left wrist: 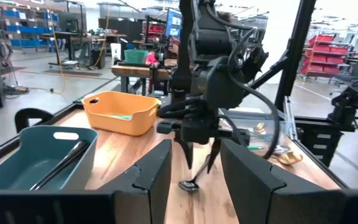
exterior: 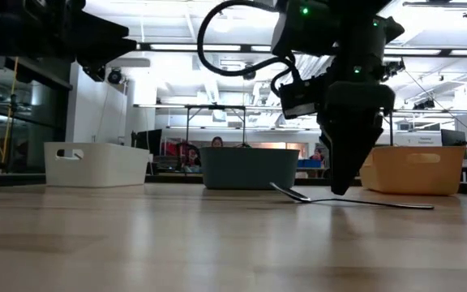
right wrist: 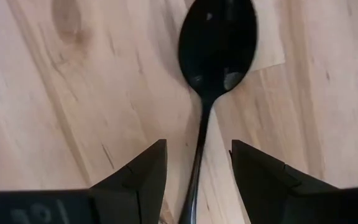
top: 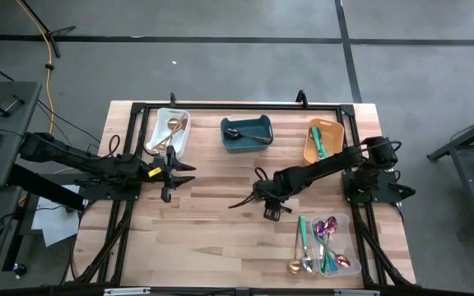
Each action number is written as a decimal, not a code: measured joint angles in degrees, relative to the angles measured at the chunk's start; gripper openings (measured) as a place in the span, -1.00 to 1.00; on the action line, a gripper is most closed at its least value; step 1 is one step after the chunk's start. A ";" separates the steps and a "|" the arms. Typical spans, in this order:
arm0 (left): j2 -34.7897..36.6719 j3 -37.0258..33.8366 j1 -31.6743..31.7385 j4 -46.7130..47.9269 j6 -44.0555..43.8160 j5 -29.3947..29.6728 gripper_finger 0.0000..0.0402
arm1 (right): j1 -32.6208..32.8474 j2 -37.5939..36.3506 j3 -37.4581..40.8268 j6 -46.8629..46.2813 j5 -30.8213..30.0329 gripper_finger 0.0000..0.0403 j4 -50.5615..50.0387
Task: Sort silverware by color (type)
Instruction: Put the black spoon into the blue bin, then put the gold spoon into the white bin
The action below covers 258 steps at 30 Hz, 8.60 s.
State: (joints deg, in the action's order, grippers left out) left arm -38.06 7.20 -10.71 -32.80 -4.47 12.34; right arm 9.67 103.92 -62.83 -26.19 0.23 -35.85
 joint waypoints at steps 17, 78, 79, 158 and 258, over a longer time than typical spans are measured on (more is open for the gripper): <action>0.00 0.02 -1.06 -1.83 1.14 0.22 -0.35 | -1.46 3.72 -0.31 -7.19 1.72 -0.33 -0.55; 0.09 0.02 -0.95 -4.41 5.62 0.88 -0.35 | -5.75 -24.17 27.45 10.47 -18.64 -1.00 62.13; 0.09 0.02 -0.95 -4.41 5.56 0.88 -0.35 | -5.73 -24.17 27.47 11.99 -18.63 -1.00 62.82; 0.09 0.02 -0.97 -7.27 8.27 0.87 -0.35 | 3.03 -12.52 -14.53 -4.26 15.84 0.02 -20.56; 0.09 0.02 -0.95 -6.86 7.67 0.22 -0.35 | 13.73 2.49 -9.61 1.70 11.98 -1.00 -1.16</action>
State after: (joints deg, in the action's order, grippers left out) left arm -37.98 7.22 -11.66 -39.66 3.20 12.56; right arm 23.41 106.41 -72.43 -24.50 12.21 -37.00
